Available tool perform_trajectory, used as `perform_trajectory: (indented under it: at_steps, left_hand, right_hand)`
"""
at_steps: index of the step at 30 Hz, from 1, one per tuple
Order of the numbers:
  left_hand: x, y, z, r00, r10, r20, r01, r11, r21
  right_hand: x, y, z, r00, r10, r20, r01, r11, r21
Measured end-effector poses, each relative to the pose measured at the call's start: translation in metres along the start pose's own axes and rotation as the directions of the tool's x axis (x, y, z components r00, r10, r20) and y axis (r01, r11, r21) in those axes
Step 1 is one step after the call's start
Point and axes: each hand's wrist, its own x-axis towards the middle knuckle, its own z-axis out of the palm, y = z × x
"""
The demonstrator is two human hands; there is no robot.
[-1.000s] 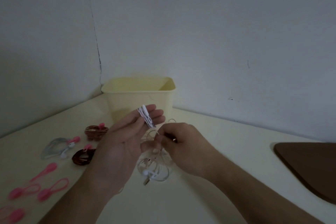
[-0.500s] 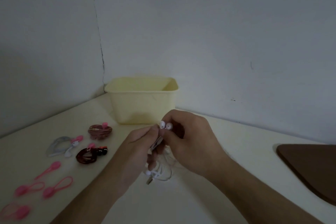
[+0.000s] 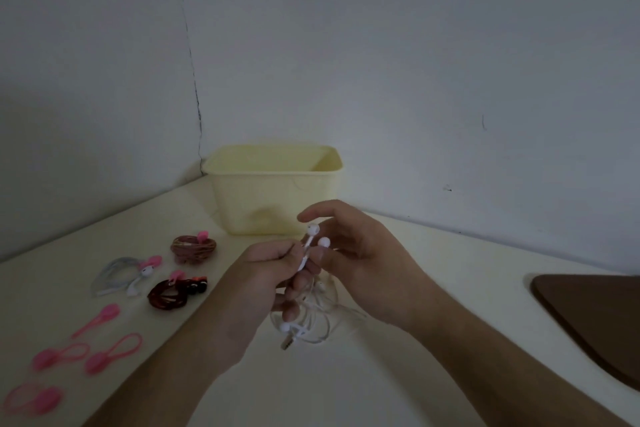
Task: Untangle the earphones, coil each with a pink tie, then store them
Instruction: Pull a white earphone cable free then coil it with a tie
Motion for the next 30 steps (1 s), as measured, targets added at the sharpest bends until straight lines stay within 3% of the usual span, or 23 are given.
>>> perform_trajectory:
  at_steps: [11,18,30]
  left_hand:
    - [0.002,0.007,0.003,0.994,-0.107,0.031,0.108,0.994,-0.022]
    - [0.008,0.006,0.012,0.969,-0.246,-0.029,0.247,0.968,0.043]
    - [0.012,0.008,0.009,0.979,-0.19,-0.077,0.192,0.981,0.011]
  right_hand:
    - [-0.001,0.002,0.002,0.998,-0.02,0.053,0.023,0.997,-0.068]
    - [-0.002,0.01,0.008,0.999,0.005,0.038,0.004,0.97,-0.242]
    - [-0.003,0.009,0.013,0.999,-0.03,0.03,0.036,0.976,-0.215]
